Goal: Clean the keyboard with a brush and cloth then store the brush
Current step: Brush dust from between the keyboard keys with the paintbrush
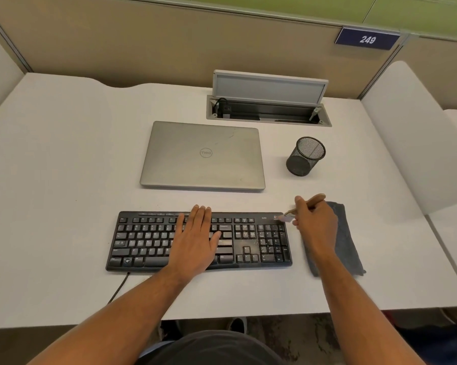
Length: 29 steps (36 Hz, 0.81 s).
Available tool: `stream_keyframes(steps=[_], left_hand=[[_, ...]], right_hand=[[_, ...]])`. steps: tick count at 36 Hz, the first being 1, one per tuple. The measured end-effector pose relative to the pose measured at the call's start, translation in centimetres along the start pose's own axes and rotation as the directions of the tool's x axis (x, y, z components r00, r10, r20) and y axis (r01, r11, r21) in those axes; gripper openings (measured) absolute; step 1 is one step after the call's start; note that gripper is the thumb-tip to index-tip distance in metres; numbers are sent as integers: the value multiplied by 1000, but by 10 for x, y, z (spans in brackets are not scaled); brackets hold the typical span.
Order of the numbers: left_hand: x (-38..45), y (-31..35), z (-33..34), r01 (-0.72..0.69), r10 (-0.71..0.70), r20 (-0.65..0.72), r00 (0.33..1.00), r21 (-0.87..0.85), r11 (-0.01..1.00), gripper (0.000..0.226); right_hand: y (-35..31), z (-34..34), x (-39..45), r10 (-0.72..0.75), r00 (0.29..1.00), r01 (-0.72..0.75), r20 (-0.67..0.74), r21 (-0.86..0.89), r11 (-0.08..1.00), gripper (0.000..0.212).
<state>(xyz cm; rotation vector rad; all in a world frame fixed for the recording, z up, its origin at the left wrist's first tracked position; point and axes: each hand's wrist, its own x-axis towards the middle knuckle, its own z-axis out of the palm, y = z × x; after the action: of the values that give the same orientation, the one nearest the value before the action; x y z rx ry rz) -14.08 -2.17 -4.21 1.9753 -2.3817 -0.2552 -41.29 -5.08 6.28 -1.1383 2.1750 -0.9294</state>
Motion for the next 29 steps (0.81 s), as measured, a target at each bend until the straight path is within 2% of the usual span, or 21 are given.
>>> stream_keyframes(steps=[6,10,14,18,26,29], left_hand=[[0,1,-3,-6,6,-1,1000,-2,1000,74],[0,0,-2,-1,1,-7,1000,-15,1000,74],[0,0,-1,-4,4,-6,1000,-28,1000,75],[0,0,-2,-2,2,-7,1000,-17,1000,75],[-1,0,-1,-3,3,3,1000,-7,1000,75],[0,0,-1,0,-1,-4,1000,-7,1000,75]], right_hand=[[-1,7,-4,-51,996,59,75,-114,992,32],[-7,13,-1,0,988,-2,155,13,1000,37],[-7,7,4,19,999,-22,27,98,995,41],[5,3,3,-8,999,8,-34,0,1000,43],[12,-14,-3,-34,995,52,94,-191,980,45],[10,-20,-2,-55,997,64,47,-224,973,47]])
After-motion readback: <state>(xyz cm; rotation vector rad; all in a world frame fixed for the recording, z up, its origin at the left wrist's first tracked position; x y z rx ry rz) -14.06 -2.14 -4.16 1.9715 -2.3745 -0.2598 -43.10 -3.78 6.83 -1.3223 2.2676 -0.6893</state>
